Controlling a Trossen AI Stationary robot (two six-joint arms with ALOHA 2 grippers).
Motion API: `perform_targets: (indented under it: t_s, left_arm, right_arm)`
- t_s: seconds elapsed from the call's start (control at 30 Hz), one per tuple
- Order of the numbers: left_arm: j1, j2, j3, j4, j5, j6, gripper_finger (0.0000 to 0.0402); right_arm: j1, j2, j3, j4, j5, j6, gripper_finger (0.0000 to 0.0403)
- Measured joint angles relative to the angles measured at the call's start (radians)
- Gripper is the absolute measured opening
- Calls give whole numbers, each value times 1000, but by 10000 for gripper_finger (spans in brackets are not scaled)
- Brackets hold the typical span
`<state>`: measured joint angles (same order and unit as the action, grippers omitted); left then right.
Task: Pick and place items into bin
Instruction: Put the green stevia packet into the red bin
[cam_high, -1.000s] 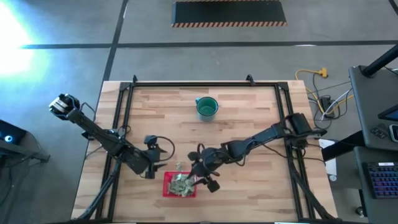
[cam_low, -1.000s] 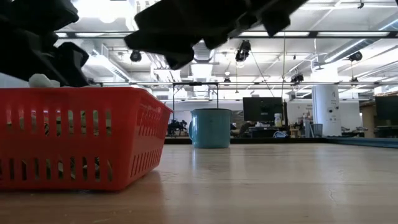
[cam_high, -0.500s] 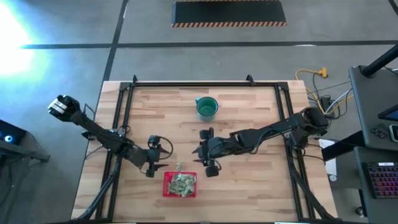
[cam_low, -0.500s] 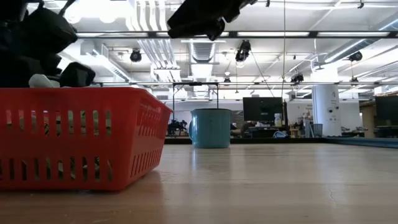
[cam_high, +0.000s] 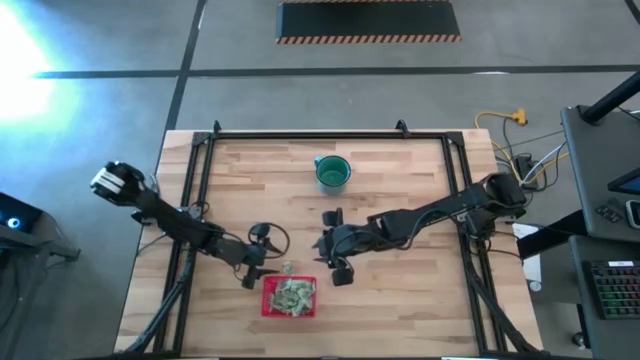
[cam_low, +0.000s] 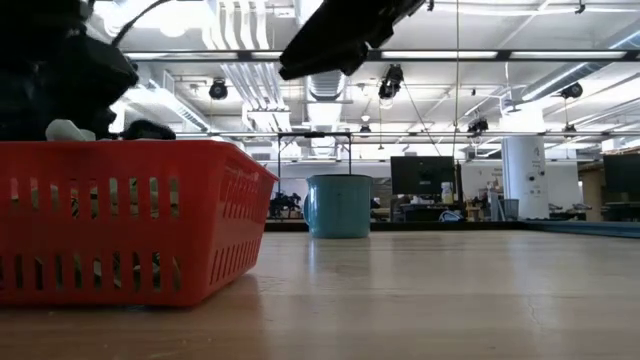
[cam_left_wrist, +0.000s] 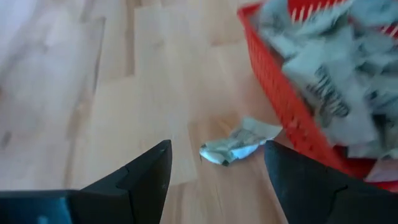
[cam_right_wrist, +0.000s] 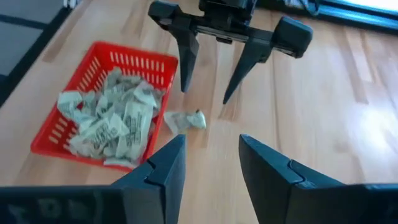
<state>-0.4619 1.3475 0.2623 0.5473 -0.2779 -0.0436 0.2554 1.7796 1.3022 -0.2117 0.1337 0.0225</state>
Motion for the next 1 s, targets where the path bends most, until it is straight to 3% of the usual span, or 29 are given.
perform_targets:
  t_s: [0.33, 0.57, 0.7, 1.0]
  left_arm:
    - [39, 237, 69, 86, 66, -27, 239]
    - [69, 321, 119, 134, 127, -29, 229]
    - [71, 316, 115, 133, 137, -29, 190]
    - [73, 288, 100, 114, 132, -26, 63]
  right_arm:
    - [21, 4, -1, -73, -3, 26, 141]
    - [24, 4, -2, -106, -3, 28, 134]
    - [24, 4, -2, -124, -3, 30, 134]
    - [24, 4, -2, -131, -3, 30, 134]
